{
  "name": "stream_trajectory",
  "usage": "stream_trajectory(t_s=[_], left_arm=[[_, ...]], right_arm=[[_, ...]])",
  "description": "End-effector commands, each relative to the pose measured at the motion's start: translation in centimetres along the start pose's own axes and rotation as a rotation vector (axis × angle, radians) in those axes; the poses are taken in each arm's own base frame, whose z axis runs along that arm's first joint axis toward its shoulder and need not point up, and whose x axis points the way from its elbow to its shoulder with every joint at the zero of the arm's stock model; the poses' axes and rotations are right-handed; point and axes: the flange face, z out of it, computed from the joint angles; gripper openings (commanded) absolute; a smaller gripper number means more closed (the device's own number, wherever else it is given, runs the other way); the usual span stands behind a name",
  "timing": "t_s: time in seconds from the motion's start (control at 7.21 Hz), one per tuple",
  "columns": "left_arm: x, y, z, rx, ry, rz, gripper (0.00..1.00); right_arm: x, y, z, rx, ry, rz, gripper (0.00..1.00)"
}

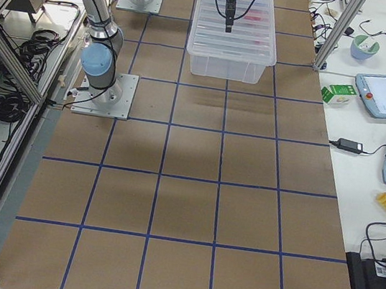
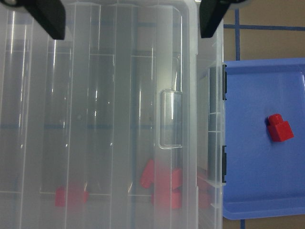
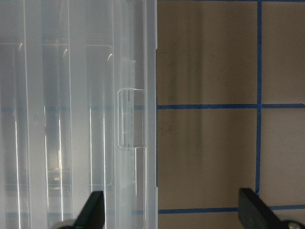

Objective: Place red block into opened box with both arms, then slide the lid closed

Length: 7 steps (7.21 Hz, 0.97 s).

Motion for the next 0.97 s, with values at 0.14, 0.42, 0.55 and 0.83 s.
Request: stream_trajectory(t_s=[0.14, 0.42, 0.55, 0.83], left_arm=[[0.0, 0.0, 0.1, -0.002, 0.001, -0.003, 1.00], [0.0, 0.0, 0.1, -0.002, 0.001, -0.003, 1.00], [0.0, 0.0, 0.1, -0.002, 0.003, -0.003, 1.00], [0.0, -0.1, 0.3, -0.005, 0.003, -0.003, 1.00]], right_arm=[[-0.7, 0.1, 0.4, -0.010, -0.058, 0.016, 1.00], [-1.0, 0.3, 0.2, -0.009, -0.069, 0.073, 1.00], [-0.9, 0.1, 0.0, -0.003, -0.065, 0.082, 1.00], [-1.0, 0.2, -0.6, 0.007, -0.072, 0.085, 1.00]])
